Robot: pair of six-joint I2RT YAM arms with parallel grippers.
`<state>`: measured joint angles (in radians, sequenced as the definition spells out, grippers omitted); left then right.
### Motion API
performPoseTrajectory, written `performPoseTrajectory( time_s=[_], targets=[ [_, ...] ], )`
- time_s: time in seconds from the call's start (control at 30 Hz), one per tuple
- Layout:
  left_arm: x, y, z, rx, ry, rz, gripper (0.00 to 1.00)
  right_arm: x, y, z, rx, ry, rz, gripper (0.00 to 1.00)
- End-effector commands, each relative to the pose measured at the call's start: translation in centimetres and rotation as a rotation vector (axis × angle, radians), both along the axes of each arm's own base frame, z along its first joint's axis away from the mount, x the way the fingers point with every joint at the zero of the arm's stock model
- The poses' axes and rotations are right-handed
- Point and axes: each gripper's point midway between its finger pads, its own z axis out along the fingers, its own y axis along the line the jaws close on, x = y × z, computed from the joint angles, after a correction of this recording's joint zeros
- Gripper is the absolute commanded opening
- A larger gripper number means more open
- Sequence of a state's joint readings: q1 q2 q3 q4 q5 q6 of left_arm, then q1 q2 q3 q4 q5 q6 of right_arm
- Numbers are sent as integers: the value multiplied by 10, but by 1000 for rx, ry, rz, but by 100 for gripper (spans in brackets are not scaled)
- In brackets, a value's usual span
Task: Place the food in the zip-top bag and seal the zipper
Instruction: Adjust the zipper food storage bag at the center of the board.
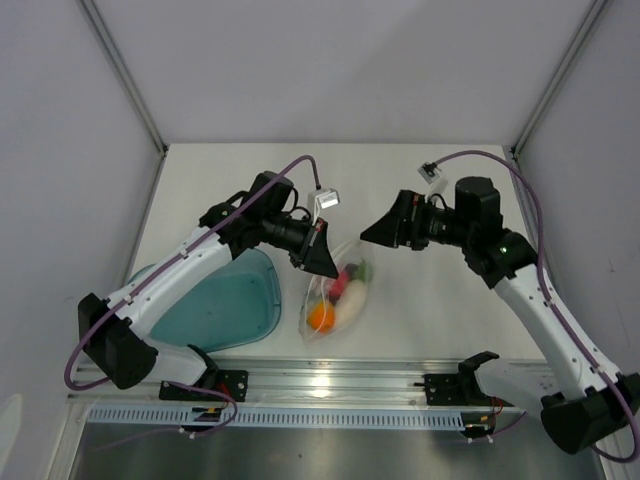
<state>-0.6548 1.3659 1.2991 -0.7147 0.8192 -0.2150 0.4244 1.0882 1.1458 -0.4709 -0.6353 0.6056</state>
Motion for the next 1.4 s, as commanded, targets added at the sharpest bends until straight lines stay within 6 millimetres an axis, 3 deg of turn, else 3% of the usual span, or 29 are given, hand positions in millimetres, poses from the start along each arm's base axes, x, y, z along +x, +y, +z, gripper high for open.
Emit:
performPoseTrajectory(
  time_s=[0.0, 0.07, 0.13, 0.17, 0.23, 0.33, 0.57, 0.7, 0.97, 1.37],
  targets=[
    [-22, -1, 26, -162, 14, -163, 1, 5, -18, 15, -30, -267, 12, 99],
    [-27, -1, 32, -199, 39, -200, 1, 3, -21, 2, -20, -262, 41, 91],
    [-31, -1, 33, -218, 70, -228, 1, -7, -18, 9, 39, -312, 107, 87],
    [-32, -1, 33, -224, 84, -238, 0, -10, -17, -1, 54, -303, 127, 85],
    [-36, 0, 32, -242, 121, -267, 1, -23, -11, 11, 123, -376, 218, 82],
    [-39, -2, 25, -255, 184, -293, 1, -35, -7, 9, 160, -397, 307, 79],
    [-29, -5, -15, -149, 277, -210, 1, -31, 1, 1, 211, -389, 386, 69],
    [-27, -6, -33, -120, 312, -180, 1, -27, 5, -13, 224, -366, 432, 66],
    [-25, -7, -36, -122, 323, -173, 1, -24, 9, -23, 251, -334, 463, 58],
    [-19, -7, -37, -114, 336, -170, 1, -38, 6, -44, 239, -281, 511, 52]
  ],
)
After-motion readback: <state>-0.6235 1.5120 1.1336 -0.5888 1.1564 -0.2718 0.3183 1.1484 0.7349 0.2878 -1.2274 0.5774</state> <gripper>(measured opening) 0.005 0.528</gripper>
